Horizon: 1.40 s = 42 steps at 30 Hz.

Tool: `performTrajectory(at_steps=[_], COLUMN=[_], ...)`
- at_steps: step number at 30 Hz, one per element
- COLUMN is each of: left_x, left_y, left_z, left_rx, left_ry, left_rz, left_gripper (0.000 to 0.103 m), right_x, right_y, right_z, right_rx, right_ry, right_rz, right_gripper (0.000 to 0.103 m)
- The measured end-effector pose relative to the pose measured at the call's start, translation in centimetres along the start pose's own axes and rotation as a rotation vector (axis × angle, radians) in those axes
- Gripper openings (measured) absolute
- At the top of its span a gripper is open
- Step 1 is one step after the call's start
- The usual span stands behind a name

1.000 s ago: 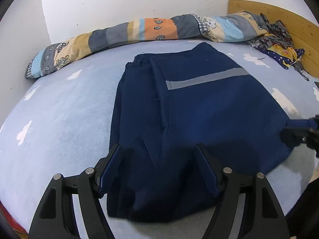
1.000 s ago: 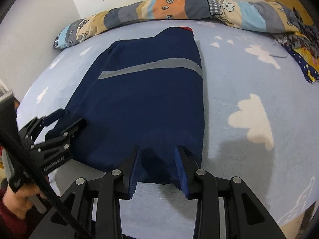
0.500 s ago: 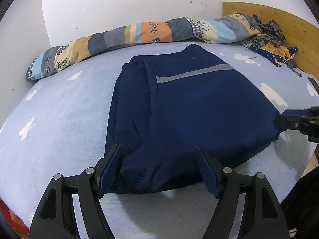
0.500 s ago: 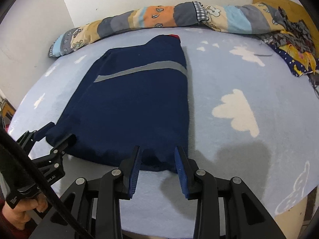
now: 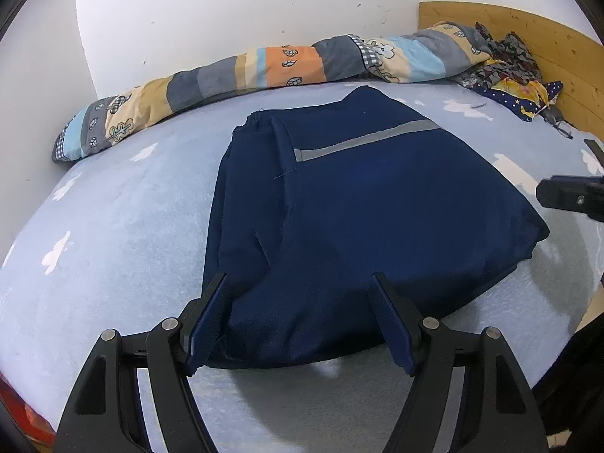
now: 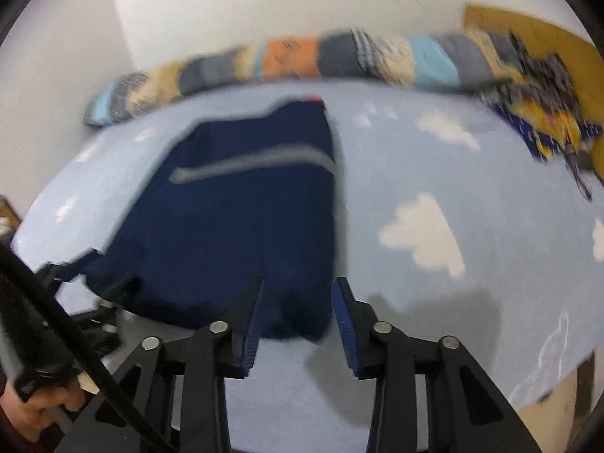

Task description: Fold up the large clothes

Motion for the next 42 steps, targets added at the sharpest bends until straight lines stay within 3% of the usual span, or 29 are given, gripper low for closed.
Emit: performTrajectory(at_steps=[2,5,18,25,30,32,34,39,42], left_x=[0.0,0.0,-0.1,-1.6,-1.4,-1.3,-1.6,-3.8,-5.0], left_y=[0.1,0.1,0.2,-0.4,0.9,1.1,0.6,-0.5,0.7], left_z=[0.1,0.0,0.0,-0.3,-1.0,-1.1,-0.9,1.2,2.0], left_rx=[0.000,-0.002,0.003,0.001,-0.045,-0.049,-0.034,0.027,0.009], left_ry=[-0.005,-0.004,0.007,-0.036,-0.033,-0.036,-0.052,-0.111,-0.147], left_rz=[-0.003,-0.007,0.000,0.016,0.012,0.010,0.013,0.015,0.008], left_gripper=[0.074,0.074,0.074,0.077,0.078,0.078,0.078,0.078,0.078], right_x=[-0.9,-0.9,0.5,-1.6,-1.3,-1.3,-1.5,-3.2,-2.9], right_y=[0.1,1.7,3.9,0.6,4.2,4.9,4.7,1.7,2.5], right_z=[-0.4,-1.8,-2.6,-1.2,-3.6,-3.9,-3.7,-0.9,1.9], right_rx=[-0.017,-0.083,-0.158,-0.019,-0.185,-0.211,-0.199,-0.103,-0.065], right_ry=[-0.009,-0.015,-0.036,-0.077,-0.033,-0.030,-0.030,0.002,-0.041], right_rz=[0.040,0.017,-0.021,0.046,0.045,0.045,0.044,0.151,0.062], right_gripper=[0.033,0.032,0.033,0.032,0.031,0.031,0.030,0.031,0.031])
Point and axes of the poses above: each gripper's, at about its wrist camera, not at the fingertips, and y roughly the way its jaws point, x to its right, z to its top, the point moved 9 cm from there along y, roughly the way its jaws point, and after that the axes turned 13 degrees about y, right-handed, at the moved point
